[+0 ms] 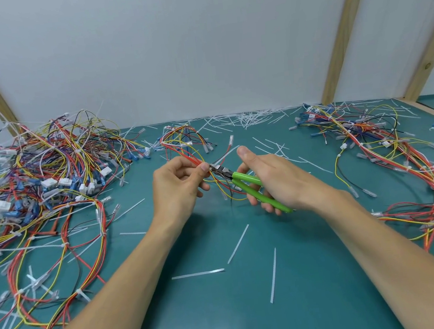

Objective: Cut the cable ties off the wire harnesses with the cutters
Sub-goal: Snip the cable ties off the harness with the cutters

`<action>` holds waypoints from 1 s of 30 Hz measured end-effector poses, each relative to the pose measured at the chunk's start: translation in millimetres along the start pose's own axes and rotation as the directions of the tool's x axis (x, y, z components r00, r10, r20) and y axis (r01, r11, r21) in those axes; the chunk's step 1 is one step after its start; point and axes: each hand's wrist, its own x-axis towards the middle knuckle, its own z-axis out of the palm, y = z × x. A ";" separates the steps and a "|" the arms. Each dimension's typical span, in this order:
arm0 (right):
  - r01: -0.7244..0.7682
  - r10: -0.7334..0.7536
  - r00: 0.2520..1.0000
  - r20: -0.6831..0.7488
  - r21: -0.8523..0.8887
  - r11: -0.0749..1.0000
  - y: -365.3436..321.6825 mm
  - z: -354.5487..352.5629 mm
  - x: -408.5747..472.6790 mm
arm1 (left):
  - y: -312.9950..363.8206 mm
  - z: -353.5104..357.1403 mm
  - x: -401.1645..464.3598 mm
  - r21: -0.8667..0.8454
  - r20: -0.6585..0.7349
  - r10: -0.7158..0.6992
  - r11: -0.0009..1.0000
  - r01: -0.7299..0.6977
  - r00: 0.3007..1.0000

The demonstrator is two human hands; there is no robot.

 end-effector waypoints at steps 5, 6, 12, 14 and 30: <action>0.000 0.000 1.000 -0.001 0.003 1.000 -0.2 -0.5 0.2 | 0.1 0.7 0.6 0.002 -0.001 -0.004 1.000 0.004 1.000; 0.000 0.000 1.000 -0.002 0.005 1.000 -0.3 -0.5 0.3 | 0.2 0.9 1.0 0.002 -0.001 -0.004 1.000 0.004 1.000; 0.000 0.000 1.000 -0.002 0.017 1.000 0.5 -1.5 1.1 | -0.6 -0.2 0.4 0.003 0.001 0.003 1.000 -0.003 1.000; 0.002 -0.001 1.000 -0.002 0.022 1.000 0.5 -2.3 1.7 | -0.6 0.0 0.5 0.001 0.000 0.004 1.000 -0.004 1.000; 0.066 0.044 0.936 -0.351 0.297 0.953 6.9 -11.9 16.6 | 4.8 -1.3 0.0 -0.080 -0.050 -0.059 0.995 0.054 0.997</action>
